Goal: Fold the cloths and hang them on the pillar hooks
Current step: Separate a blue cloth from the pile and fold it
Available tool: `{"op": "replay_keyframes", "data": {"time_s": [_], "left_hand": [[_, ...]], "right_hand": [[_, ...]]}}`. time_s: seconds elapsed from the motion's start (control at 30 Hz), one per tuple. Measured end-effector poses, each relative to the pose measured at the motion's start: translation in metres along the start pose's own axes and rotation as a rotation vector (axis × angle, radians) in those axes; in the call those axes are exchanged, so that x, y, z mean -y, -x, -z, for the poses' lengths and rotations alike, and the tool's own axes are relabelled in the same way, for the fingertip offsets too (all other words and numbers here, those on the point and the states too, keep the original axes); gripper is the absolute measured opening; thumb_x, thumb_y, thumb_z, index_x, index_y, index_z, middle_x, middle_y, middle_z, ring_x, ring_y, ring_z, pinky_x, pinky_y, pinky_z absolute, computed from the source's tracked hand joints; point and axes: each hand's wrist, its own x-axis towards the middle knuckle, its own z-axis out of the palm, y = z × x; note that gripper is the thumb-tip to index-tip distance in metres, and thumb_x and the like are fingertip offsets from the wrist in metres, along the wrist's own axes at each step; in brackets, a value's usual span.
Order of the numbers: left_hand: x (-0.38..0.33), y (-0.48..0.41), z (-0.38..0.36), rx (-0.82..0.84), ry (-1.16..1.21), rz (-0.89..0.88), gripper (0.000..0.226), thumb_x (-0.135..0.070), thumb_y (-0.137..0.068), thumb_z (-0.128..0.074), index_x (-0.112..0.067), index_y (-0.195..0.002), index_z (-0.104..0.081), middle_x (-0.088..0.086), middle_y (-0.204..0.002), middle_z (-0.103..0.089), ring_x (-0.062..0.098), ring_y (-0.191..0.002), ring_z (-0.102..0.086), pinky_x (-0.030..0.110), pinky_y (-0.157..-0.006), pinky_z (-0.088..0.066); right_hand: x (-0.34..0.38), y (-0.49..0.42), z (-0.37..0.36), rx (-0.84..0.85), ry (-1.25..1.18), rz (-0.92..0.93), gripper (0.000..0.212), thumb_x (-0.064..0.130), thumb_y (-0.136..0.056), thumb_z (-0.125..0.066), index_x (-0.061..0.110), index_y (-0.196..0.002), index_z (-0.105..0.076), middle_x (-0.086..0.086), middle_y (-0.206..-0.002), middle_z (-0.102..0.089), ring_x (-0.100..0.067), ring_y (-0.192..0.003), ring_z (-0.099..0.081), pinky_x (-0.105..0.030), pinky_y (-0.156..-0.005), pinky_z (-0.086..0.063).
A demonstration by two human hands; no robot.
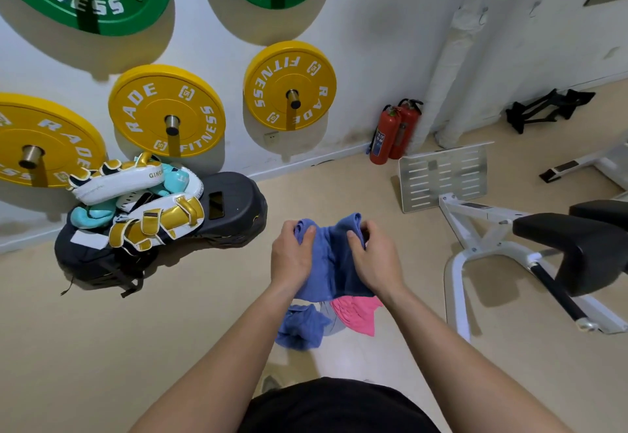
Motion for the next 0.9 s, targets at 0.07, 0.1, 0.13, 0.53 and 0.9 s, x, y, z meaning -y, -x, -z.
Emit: {"op": "replay_keyframes", "data": {"time_s": [0.07, 0.1, 0.13, 0.53, 0.9], "left_hand": [[-0.004, 0.005, -0.008, 0.034, 0.043, 0.016, 0.02, -0.034, -0.098, -0.058, -0.015, -0.093, -0.059, -0.008, -0.08, -0.061, 0.014, -0.075, -0.056, 0.019, -0.06, -0.038], [-0.005, 0.007, -0.011, 0.046, 0.058, 0.022, 0.019, -0.032, -0.098, -0.058, -0.014, -0.092, -0.061, -0.008, -0.079, -0.062, 0.011, -0.073, -0.056, 0.014, -0.058, -0.039], [-0.006, 0.009, -0.013, 0.054, 0.067, 0.022, 0.019, -0.031, -0.098, -0.059, -0.014, -0.091, -0.063, -0.007, -0.078, -0.063, 0.009, -0.072, -0.056, 0.011, -0.059, -0.04], [-0.009, 0.006, -0.014, 0.127, 0.113, -0.045, 0.022, -0.036, -0.097, -0.057, -0.026, -0.086, -0.073, -0.005, -0.073, -0.072, 0.021, -0.073, -0.068, 0.037, -0.071, -0.052], [-0.028, 0.004, -0.02, 0.252, 0.294, 0.078, 0.011, -0.007, -0.091, -0.057, -0.013, -0.091, -0.067, 0.003, -0.083, -0.068, 0.018, -0.078, -0.062, 0.027, -0.07, -0.05]], "right_hand": [[0.002, 0.004, -0.008, 0.036, -0.035, -0.009, 0.014, 0.028, -0.093, -0.057, 0.019, -0.083, -0.053, 0.005, -0.077, -0.06, -0.02, -0.073, -0.055, -0.036, -0.066, -0.043], [0.003, 0.006, -0.011, 0.054, -0.057, -0.013, 0.014, 0.028, -0.092, -0.058, 0.019, -0.083, -0.053, 0.005, -0.077, -0.061, -0.019, -0.072, -0.055, -0.036, -0.066, -0.044], [0.004, 0.007, -0.014, 0.071, -0.073, -0.015, 0.013, 0.028, -0.092, -0.058, 0.02, -0.083, -0.053, 0.005, -0.077, -0.061, -0.017, -0.07, -0.055, -0.034, -0.064, -0.044], [0.0, 0.01, -0.014, 0.085, -0.148, 0.038, 0.015, 0.028, -0.087, -0.066, 0.025, -0.101, -0.062, 0.009, -0.086, -0.065, -0.016, -0.073, -0.062, -0.033, -0.071, -0.052], [-0.016, 0.011, 0.022, 0.426, -0.166, 0.129, 0.066, 0.0, -0.082, -0.052, 0.048, -0.128, -0.056, 0.005, -0.09, -0.048, -0.011, -0.084, -0.05, -0.024, -0.077, -0.042]]}}
